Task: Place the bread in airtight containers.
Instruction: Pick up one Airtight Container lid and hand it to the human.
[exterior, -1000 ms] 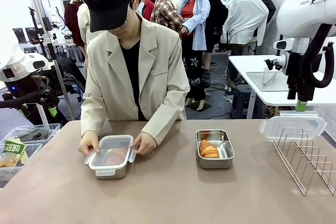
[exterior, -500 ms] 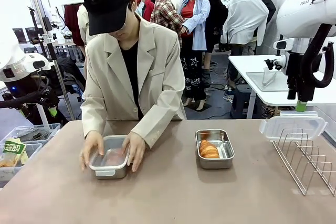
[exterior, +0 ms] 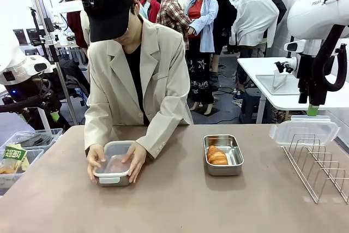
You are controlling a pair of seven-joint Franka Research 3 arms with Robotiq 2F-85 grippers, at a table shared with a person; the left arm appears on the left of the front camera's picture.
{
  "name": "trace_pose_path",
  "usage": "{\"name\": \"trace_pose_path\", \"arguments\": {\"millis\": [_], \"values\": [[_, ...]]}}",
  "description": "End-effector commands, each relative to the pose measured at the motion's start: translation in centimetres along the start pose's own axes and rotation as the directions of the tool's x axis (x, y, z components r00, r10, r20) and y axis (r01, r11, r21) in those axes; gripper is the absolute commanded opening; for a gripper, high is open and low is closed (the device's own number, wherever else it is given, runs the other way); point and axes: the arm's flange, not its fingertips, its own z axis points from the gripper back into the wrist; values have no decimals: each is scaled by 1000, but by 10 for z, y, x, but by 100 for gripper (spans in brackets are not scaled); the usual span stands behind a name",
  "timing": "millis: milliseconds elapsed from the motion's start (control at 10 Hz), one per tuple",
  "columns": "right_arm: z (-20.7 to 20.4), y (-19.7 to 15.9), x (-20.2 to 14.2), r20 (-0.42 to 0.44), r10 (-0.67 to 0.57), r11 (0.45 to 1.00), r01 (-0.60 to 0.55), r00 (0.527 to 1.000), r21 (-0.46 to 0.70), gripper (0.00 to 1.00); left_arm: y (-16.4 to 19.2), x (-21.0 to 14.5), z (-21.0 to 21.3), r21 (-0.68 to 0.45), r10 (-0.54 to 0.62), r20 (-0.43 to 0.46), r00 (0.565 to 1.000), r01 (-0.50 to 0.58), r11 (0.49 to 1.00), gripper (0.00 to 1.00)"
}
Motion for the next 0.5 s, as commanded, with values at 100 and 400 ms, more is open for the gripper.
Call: {"name": "trace_pose_path", "arguments": {"millis": [100, 400], "values": [[0, -1, 0, -11, 3, 1000, -3, 1000, -5, 100, 0, 1, 1, 1, 0, 11, 1000, 0, 1000, 100], [0, -1, 0, -11, 3, 1000, -3, 1000, -5, 100, 0, 1, 1, 1, 0, 11, 1000, 0, 1000, 100]]}}
